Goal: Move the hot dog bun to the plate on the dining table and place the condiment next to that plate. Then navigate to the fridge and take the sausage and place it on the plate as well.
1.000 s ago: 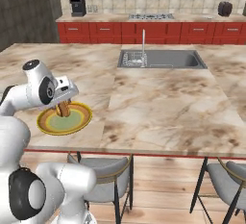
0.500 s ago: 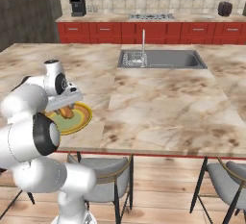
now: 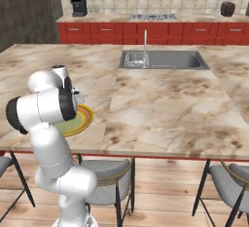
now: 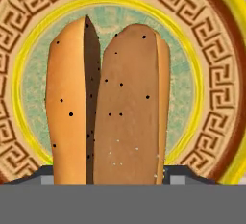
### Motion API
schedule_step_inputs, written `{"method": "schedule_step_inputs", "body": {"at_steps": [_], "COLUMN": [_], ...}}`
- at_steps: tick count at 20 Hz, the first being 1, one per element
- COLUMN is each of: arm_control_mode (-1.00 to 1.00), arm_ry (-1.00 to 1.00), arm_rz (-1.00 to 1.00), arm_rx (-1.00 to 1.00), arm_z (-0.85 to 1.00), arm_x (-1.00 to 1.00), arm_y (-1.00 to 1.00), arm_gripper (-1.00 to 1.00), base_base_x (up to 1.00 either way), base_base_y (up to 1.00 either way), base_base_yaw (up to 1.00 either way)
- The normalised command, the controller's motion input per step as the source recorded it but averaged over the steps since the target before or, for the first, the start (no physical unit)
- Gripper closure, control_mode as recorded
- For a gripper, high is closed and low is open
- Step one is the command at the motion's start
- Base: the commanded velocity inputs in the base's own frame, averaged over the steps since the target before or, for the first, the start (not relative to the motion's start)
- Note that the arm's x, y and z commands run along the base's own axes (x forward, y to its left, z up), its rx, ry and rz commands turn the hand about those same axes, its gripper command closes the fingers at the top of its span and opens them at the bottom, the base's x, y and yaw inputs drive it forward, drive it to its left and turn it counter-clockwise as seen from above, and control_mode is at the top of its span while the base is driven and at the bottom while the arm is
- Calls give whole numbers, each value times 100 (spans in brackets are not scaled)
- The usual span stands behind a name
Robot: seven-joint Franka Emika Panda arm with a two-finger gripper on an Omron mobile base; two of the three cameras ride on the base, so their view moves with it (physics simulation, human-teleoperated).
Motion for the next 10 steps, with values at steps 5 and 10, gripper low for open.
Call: {"method": "schedule_step_inputs", "body": {"at_steps": [5, 10], "arm_control_mode": [-100, -100], "arm_ry": [0, 0], "arm_rz": [0, 0], "arm_rx": [0, 0], "arm_z": [-43, -48], "arm_x": [45, 6], "arm_y": [33, 19], "arm_gripper": [100, 100], "base_base_x": [0, 0], "base_base_y": [0, 0], "base_base_yaw": [0, 0]}}
